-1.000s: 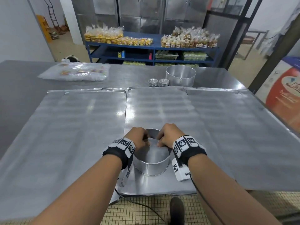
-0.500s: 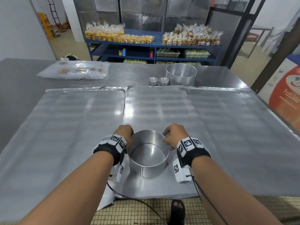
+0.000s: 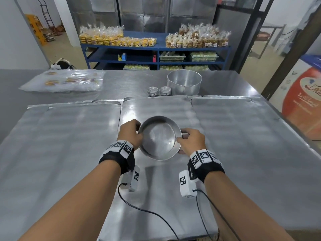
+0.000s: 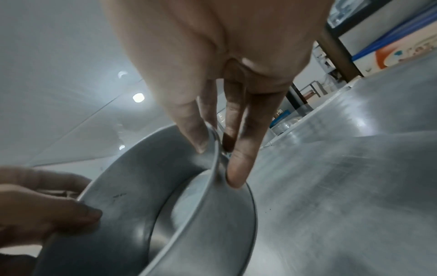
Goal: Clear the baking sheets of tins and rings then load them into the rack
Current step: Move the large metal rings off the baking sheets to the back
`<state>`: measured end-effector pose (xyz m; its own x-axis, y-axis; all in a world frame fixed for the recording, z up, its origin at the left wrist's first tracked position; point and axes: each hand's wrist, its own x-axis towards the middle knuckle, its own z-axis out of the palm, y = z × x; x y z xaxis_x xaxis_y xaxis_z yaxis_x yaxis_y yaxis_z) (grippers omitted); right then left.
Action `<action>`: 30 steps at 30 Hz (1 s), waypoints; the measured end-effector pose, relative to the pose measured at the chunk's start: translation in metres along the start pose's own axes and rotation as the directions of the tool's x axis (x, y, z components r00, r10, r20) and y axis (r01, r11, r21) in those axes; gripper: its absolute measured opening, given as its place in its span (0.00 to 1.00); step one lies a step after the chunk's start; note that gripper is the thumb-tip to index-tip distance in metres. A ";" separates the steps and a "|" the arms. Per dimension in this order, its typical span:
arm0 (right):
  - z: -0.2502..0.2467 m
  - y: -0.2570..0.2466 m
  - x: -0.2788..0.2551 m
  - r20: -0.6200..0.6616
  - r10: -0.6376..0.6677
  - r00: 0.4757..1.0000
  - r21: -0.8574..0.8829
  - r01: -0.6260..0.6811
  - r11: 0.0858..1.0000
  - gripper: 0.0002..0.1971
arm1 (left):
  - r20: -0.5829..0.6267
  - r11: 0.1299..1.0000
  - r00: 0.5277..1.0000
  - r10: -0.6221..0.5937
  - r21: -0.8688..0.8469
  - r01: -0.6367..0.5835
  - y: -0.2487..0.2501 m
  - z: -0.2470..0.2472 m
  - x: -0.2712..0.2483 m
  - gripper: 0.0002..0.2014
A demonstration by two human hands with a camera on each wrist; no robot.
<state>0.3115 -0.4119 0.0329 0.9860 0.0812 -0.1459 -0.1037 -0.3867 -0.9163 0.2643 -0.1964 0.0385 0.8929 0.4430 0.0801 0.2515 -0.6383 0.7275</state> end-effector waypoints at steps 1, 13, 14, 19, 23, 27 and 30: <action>-0.005 0.000 0.006 -0.016 0.018 1.000 0.055 -0.017 0.998 0.15 | -0.027 0.997 0.999 -0.018 -0.072 0.016 0.005 0.007 0.004 0.08; -0.055 0.021 0.102 -0.025 0.218 0.976 0.528 -0.172 0.832 0.25 | -0.119 0.877 0.982 -0.148 -0.474 0.075 0.074 0.109 0.070 0.10; -0.061 0.024 0.111 -0.043 0.221 0.974 0.545 -0.162 0.822 0.25 | -0.106 0.863 0.980 -0.170 -0.495 0.097 0.080 0.120 0.076 0.10; -0.092 0.047 0.165 -0.128 0.241 0.962 0.592 -0.120 0.797 0.23 | -0.006 0.840 0.971 -0.239 -0.503 0.204 0.103 0.182 0.115 0.12; -0.117 0.065 0.217 -0.170 0.246 0.954 0.606 -0.095 0.790 0.23 | 0.152 0.794 0.947 -0.283 -0.518 0.320 0.126 0.235 0.151 0.14; -0.137 0.078 0.273 -0.185 0.256 0.949 0.630 -0.086 0.772 0.23 | 0.186 0.797 0.938 -0.292 -0.495 0.346 0.150 0.279 0.193 0.09; -0.153 0.085 0.330 -0.186 0.253 0.950 0.630 -0.082 0.772 0.24 | 0.185 0.844 0.948 -0.259 -0.434 0.315 0.167 0.312 0.235 0.08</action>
<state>0.6476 -0.5588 -0.0363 0.9342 -0.1912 -0.3010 -0.2438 0.2736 -0.9304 0.6326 -0.3952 -0.0339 0.8505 0.4688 -0.2384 0.3314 -0.1258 0.9351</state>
